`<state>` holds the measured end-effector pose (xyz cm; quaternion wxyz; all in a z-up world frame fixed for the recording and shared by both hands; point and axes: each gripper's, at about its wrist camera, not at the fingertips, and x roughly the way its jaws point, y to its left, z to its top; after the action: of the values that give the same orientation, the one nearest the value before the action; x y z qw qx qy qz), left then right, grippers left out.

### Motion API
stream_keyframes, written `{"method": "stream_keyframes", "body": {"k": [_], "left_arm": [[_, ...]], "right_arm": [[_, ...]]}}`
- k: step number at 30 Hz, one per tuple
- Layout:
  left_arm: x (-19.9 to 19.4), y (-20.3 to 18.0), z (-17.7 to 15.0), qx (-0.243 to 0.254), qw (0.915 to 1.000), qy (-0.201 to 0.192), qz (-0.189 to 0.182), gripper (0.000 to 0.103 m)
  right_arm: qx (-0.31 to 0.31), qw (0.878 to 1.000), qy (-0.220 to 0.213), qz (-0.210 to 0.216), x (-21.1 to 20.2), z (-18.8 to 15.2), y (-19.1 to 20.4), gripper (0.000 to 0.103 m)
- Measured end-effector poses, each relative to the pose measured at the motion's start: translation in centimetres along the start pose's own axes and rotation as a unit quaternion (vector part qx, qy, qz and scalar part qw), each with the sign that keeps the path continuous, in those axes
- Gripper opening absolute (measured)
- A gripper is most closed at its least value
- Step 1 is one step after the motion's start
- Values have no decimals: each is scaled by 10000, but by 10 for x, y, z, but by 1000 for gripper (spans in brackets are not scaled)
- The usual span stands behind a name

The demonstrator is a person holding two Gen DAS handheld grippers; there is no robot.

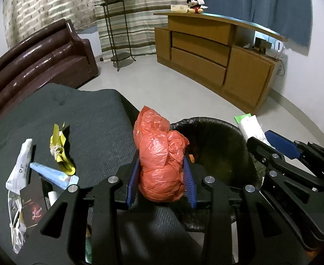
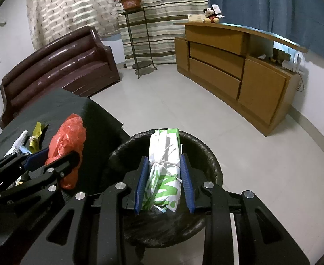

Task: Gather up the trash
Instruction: 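Move both tools over the bin and open them to drop the bag and packet, then bring both tools back over the table toward the remaining trash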

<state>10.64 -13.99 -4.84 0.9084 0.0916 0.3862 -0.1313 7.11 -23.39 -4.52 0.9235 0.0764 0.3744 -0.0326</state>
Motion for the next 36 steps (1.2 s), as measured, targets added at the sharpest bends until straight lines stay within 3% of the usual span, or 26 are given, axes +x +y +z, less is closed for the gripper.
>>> {"method": "stream_keyframes", "body": {"k": [5, 7, 18, 28, 36], "left_arm": [[5, -4, 1, 18, 10000, 20, 22, 37], [6, -4, 2, -5, 10000, 33, 34, 47], [6, -3, 5, -77, 9999, 2, 76, 59], [3, 0, 5, -113, 9999, -17, 62, 60], [-23, 14, 4, -199, 9997, -152, 59, 60]], "right_arm": [[64, 10000, 8, -28, 2, 0, -5, 31], [112, 9999, 8, -19, 2, 1, -8, 32], [185, 9998, -50, -76, -1, 3, -12, 34], [229, 9996, -81, -117, -3, 5, -13, 34], [166, 9998, -135, -14, -12, 6, -1, 38]]}}
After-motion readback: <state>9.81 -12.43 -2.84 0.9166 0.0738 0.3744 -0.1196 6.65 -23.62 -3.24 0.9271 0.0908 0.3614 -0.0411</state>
